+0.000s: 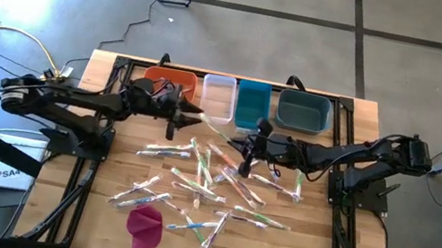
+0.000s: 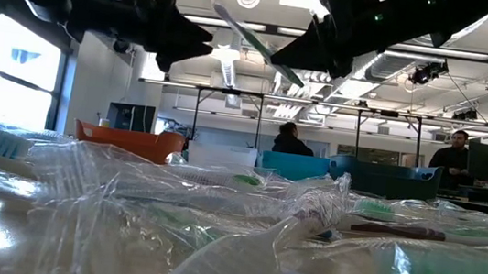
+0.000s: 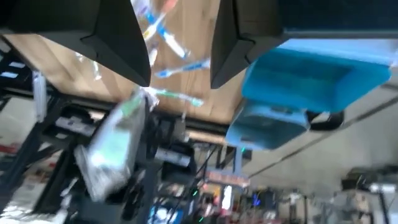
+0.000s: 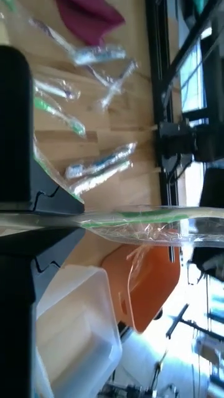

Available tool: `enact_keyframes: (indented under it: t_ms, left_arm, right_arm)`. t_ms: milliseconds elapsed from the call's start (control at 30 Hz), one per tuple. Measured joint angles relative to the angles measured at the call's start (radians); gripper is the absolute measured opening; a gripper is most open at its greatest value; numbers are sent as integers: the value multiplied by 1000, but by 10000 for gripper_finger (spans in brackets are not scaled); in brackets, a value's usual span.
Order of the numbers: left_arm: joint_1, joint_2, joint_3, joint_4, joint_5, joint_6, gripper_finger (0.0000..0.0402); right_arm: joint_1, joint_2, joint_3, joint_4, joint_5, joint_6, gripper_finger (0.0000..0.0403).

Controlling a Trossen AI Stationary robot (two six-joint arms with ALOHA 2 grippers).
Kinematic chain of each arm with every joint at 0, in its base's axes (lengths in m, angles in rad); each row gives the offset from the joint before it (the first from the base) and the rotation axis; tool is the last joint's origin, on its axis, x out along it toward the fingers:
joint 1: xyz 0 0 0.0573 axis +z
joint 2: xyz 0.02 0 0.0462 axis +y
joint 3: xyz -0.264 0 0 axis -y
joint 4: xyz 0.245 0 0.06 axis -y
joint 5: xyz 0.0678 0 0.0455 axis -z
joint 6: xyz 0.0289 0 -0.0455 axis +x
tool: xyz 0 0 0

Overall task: Pick & Place Toothbrushes
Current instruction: Put the green toothbrush into the transparent bin

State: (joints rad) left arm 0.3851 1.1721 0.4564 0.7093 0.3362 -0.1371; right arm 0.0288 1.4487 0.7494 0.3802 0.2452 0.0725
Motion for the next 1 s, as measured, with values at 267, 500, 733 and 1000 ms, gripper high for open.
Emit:
enact_keyframes:
  t_ms: [267,500,733,1000]
  left_arm:
    - [-2,58,0,137,130,0,166]
    - [-69,58,0,185,124,77,166]
    - [-119,58,0,190,-31,107,166]
    - [-119,58,5,206,-30,102,166]
  right_arm:
    - [0,0,0,38,-13,-6,15]
    - [0,0,0,51,-20,-17,15]
    - [0,0,0,51,-20,-17,15]
    - [0,0,0,51,-21,-17,15]
